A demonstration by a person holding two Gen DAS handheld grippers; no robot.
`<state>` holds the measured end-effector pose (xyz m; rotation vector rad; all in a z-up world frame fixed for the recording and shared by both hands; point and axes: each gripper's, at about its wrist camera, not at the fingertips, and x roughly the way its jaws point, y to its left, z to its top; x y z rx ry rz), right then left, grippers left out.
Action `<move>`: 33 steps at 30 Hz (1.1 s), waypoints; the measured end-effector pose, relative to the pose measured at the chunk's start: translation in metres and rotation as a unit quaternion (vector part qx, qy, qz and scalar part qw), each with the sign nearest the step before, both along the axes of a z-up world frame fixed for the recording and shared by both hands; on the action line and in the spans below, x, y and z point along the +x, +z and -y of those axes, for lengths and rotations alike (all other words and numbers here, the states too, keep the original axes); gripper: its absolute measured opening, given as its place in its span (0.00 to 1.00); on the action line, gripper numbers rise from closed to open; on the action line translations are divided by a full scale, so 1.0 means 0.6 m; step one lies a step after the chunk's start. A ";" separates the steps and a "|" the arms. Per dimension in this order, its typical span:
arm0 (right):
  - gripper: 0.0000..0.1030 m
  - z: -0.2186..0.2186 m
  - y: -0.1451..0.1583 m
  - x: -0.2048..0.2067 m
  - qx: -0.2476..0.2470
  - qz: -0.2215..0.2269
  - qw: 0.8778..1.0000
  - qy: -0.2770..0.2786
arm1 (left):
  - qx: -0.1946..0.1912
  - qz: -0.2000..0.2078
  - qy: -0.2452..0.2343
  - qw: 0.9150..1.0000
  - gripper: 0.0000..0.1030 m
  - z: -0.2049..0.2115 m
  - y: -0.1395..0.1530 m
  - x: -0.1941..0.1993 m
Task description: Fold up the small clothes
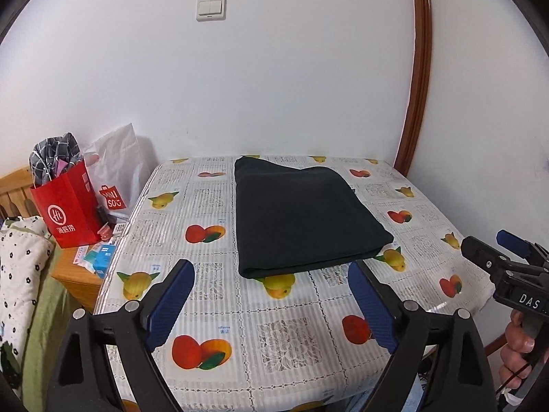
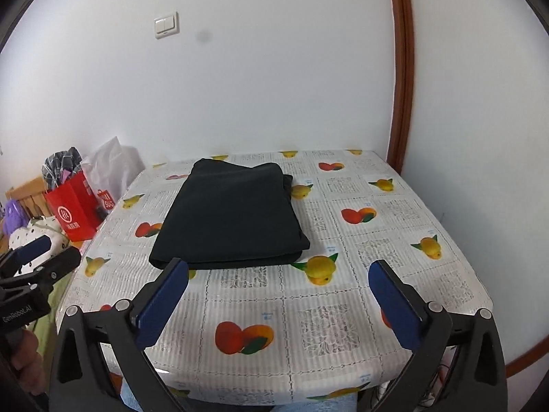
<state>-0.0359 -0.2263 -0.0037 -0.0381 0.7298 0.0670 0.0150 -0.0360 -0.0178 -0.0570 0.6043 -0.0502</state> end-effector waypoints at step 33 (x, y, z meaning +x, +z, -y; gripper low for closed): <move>1.00 -0.008 -0.001 -0.010 -0.022 -0.013 1.000 -0.003 | 0.006 -0.014 0.005 1.000 0.89 0.005 -0.007 0.003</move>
